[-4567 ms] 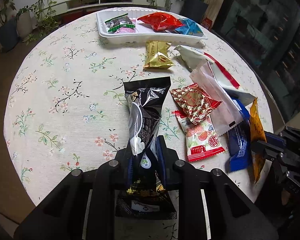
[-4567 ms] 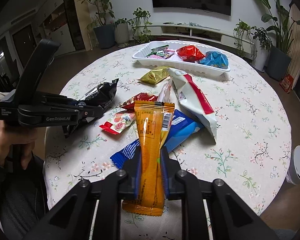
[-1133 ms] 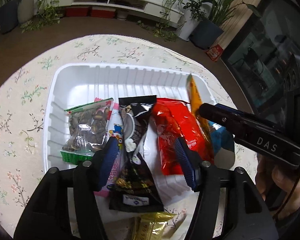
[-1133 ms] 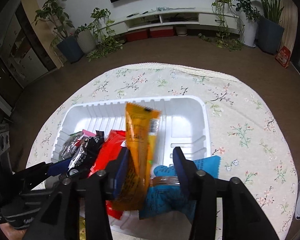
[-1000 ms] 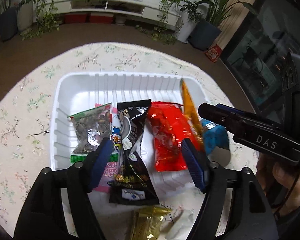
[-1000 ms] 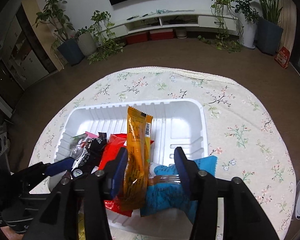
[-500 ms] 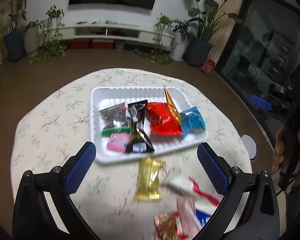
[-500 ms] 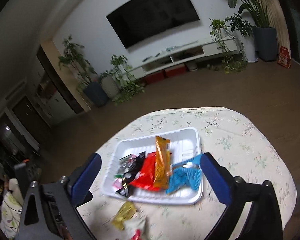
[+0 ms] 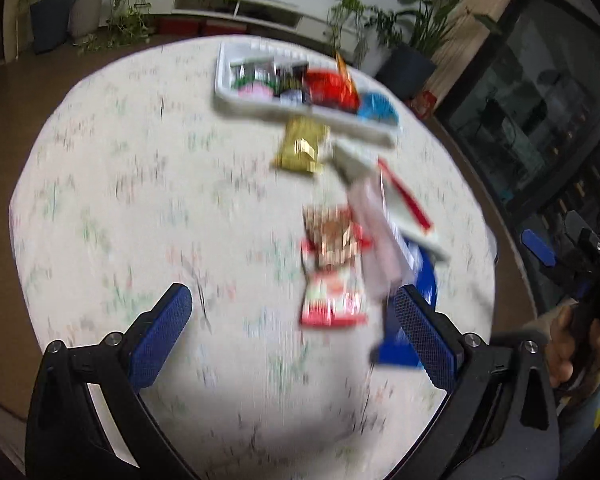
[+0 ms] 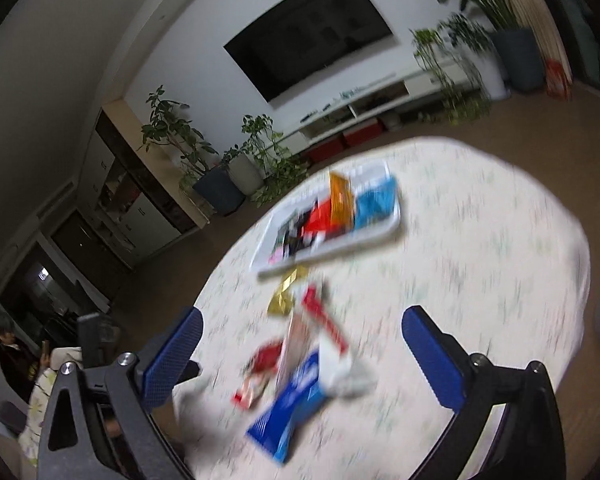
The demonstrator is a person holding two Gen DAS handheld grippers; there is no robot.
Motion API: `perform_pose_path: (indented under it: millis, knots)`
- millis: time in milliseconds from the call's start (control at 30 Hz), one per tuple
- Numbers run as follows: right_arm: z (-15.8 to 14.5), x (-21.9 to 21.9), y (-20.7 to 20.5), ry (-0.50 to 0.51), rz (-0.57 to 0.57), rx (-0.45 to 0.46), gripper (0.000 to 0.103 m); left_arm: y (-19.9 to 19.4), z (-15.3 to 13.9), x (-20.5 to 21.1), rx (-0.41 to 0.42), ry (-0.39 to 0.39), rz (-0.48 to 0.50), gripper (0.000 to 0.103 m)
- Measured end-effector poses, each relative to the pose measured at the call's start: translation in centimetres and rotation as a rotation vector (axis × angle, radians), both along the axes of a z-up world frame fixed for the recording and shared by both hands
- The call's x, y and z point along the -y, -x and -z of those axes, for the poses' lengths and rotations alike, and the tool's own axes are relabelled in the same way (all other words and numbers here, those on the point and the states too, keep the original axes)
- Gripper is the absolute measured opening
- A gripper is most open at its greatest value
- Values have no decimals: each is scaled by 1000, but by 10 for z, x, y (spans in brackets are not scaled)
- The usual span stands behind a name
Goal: Organize snacks
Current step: 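Withdraw both tools from the tray back toward the loose snacks, then grasp the blue wafer packet with the left tool while the right tool grasps the white-red packet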
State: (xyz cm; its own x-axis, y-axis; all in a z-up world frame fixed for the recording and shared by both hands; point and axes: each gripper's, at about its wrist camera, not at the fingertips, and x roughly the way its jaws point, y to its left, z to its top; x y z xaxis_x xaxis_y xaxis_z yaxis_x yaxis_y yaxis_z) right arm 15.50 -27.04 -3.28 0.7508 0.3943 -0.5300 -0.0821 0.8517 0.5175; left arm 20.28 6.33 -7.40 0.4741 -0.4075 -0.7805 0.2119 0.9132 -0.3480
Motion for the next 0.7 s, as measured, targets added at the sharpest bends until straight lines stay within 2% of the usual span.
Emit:
perform_pose_path:
  millis: [133, 233, 367, 467, 633, 667, 700]
  knots:
    - [30, -12, 24, 30, 2, -45, 100, 24, 8, 14, -5, -20, 29, 102]
    - [49, -15, 29, 66, 7, -103, 94, 34, 8, 30, 23, -80, 51, 102]
    - [46, -17, 32, 115, 7, -58, 94, 41, 6, 44, 37, -94, 78, 101]
    - [46, -19, 31, 143, 8, -61, 92, 33, -1, 59, 68, -93, 118, 101]
    - [45, -15, 31, 151, 50, -51, 92, 36, -10, 106, 121, -167, 265, 101]
    - [44, -12, 31, 149, 66, -47, 92, 36, -10, 115, 124, -180, 292, 99]
    - [43, -11, 31, 146, 73, -44, 91, 36, -9, 124, 123, -187, 311, 93]
